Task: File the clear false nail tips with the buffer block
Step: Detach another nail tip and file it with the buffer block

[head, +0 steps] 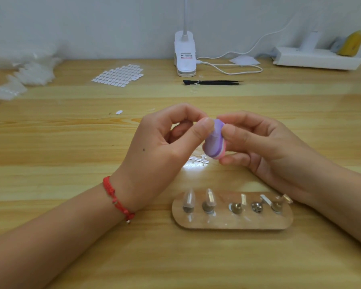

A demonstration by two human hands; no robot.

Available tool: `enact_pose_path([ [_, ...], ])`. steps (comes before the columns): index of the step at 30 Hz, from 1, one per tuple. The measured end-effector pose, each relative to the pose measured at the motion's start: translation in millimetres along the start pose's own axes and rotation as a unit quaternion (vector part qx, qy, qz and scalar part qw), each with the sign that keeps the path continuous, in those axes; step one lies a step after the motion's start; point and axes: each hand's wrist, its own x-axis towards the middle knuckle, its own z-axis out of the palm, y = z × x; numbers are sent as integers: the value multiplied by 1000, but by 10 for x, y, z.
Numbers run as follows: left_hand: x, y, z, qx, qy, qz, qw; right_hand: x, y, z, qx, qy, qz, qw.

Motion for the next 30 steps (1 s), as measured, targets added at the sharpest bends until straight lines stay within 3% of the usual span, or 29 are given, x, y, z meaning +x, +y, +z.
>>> enact_pose_path([
  [14, 20, -25, -9, 13, 11, 11, 1000, 3, -7, -5, -10, -24, 13, 1000],
  [30, 4, 8, -1, 5, -2, 10, 1000, 3, -5, -11, 10, 7, 3, 1000],
])
